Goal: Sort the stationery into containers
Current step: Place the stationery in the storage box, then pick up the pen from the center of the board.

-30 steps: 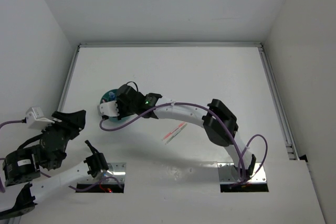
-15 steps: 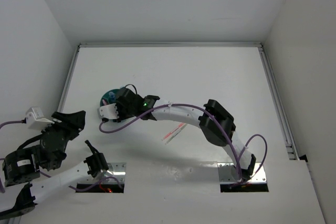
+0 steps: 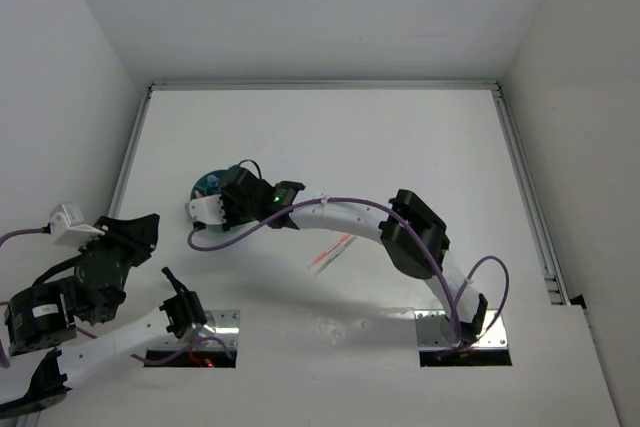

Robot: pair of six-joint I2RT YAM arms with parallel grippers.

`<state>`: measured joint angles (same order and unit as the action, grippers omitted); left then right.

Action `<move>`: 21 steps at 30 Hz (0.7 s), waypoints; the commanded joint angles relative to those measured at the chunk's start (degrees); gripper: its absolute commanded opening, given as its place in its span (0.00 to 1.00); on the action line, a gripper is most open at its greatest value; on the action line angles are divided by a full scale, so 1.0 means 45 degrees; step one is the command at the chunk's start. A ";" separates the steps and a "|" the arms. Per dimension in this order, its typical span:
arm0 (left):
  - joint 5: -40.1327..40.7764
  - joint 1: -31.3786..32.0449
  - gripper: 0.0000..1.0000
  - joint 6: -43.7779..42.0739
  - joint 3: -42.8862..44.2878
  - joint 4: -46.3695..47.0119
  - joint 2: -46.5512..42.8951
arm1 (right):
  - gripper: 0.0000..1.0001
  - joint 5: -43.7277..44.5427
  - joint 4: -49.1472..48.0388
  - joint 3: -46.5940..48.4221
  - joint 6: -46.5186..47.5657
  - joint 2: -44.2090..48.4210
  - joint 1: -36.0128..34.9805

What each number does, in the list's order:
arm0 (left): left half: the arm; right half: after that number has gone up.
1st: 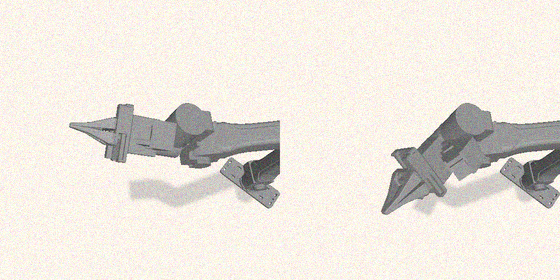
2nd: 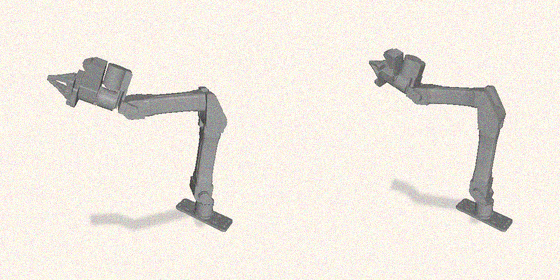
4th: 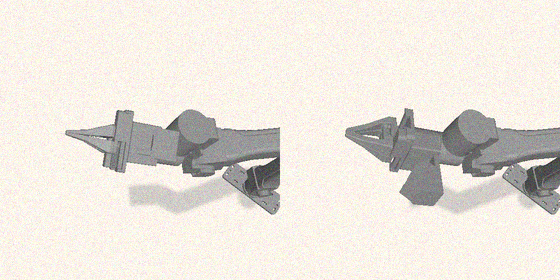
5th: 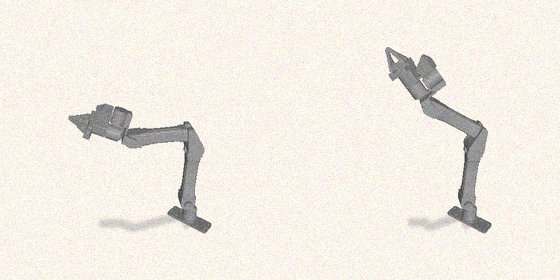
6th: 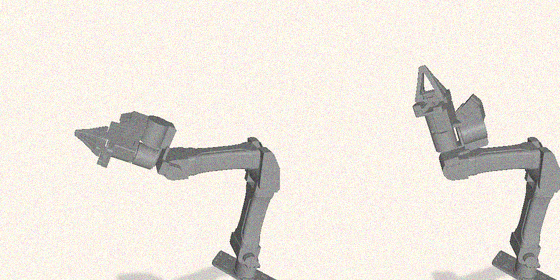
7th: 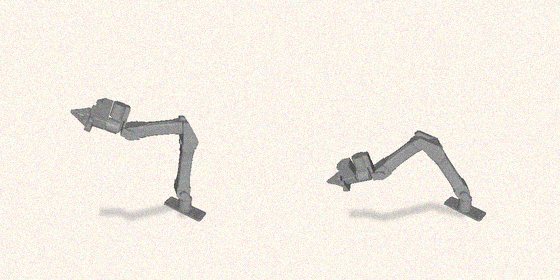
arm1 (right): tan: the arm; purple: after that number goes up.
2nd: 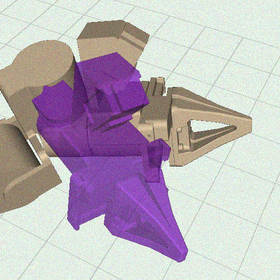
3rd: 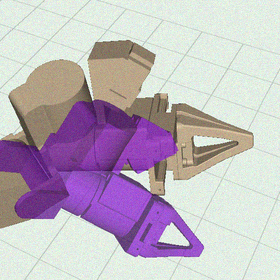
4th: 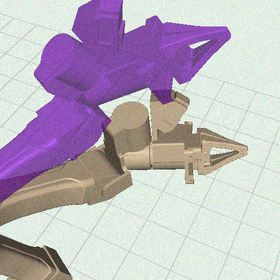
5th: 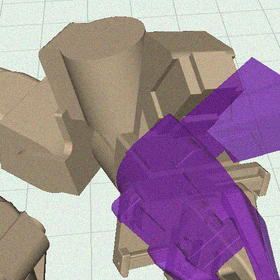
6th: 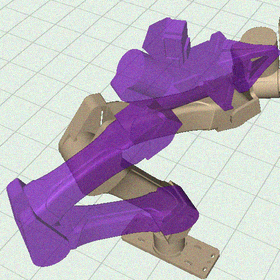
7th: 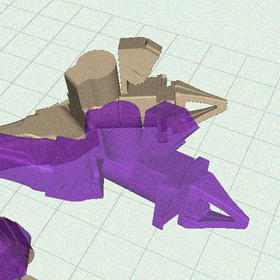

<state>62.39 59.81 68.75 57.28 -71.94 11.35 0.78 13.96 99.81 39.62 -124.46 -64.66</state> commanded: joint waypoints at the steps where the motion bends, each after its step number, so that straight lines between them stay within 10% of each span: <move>1: -0.0172 0.0009 0.25 -0.0862 0.0182 0.0927 0.0170 | 0.00 0.0394 -0.0093 0.0204 -0.0774 0.1619 -0.0083; 5: -0.0660 0.0009 0.15 -0.1799 0.0182 0.1786 0.0406 | 0.00 0.0647 0.0043 -0.0790 -0.1050 0.2888 0.0169; 12: -0.2944 0.0009 0.15 -0.4611 -0.0695 0.4946 0.1810 | 0.75 0.2599 -0.0874 -0.5183 -0.1479 0.6167 0.0794; 14: -0.3936 0.0009 0.19 -0.5510 -0.0871 0.5516 0.2976 | 0.69 0.2835 -0.1011 -0.6391 -0.1867 0.6893 0.1436; 15: -0.4233 0.0009 0.27 -0.5706 -0.0873 0.5847 0.3449 | 0.22 0.2835 -0.1011 -0.6727 -0.1870 0.7264 0.1711; 16: -0.4545 0.0009 0.34 -0.6210 -0.0989 0.6082 0.3937 | 0.03 0.2584 -0.0857 -0.7079 -0.2063 0.7655 0.1984; 19: -0.5388 0.0009 0.54 -0.6820 -0.0990 0.6436 0.5793 | 0.00 -0.0310 0.0677 -0.8349 -0.1756 0.9315 0.3020; 21: -0.5116 0.0009 0.60 -0.7113 -0.0834 0.6436 0.6516 | 0.18 -0.2136 0.1640 -0.9247 -0.0295 1.0254 0.3315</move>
<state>42.19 59.81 41.87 53.30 -46.54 37.65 3.40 15.88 60.90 34.06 -83.61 -50.11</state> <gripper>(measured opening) 0.585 0.149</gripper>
